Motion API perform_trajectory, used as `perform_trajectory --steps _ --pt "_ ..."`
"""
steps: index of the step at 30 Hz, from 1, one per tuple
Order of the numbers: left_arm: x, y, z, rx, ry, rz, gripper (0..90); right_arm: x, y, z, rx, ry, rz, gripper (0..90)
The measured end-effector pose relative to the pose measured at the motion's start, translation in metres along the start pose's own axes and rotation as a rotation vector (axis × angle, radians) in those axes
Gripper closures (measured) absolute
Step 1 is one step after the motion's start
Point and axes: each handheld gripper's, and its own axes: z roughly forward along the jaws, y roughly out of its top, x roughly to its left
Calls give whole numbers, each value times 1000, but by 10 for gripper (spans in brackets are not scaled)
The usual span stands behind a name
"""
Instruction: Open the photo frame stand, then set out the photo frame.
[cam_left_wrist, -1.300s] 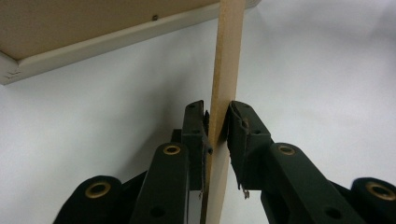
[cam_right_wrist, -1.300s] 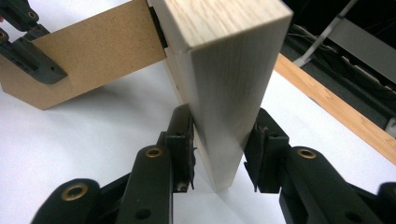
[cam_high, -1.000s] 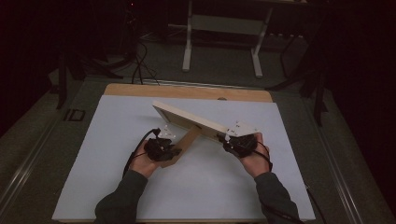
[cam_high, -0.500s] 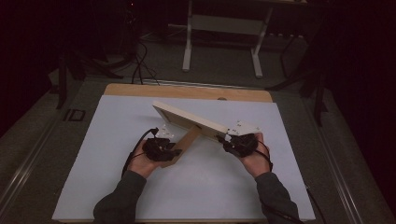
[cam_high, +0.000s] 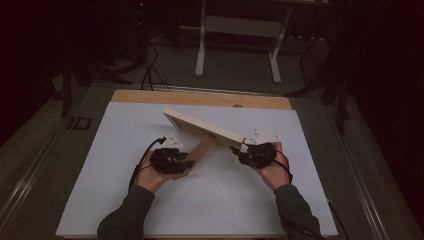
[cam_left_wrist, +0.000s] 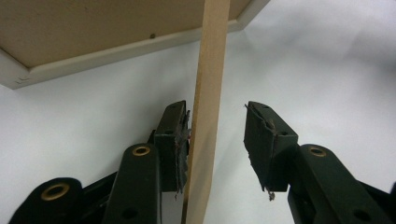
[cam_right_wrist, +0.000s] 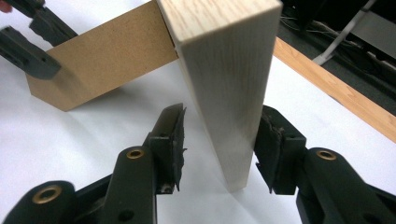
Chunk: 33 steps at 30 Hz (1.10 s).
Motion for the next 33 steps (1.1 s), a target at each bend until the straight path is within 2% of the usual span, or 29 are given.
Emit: perform_trajectory --steps 5,10,12,23,24,27,33 --pt "0 1 -8 -32 -14 -19 589 0 0 0 -2 1 4 532" --pt "-2 1 -11 -43 -7 -18 585 -1 -1 0 8 9 7 524" --pt "-2 1 -12 -56 -21 -26 587 -2 -1 0 10 11 7 522" --pt "-1 5 -21 -97 -19 -46 586 -3 -3 0 19 18 11 511" --pt "-1 6 -24 -113 -22 -60 588 -4 -4 0 23 22 12 509" --pt "0 8 -27 -120 -25 -75 594 -4 -5 0 24 24 15 508" --pt "0 14 -33 -143 -25 -87 597 -5 -7 -2 33 30 19 505"
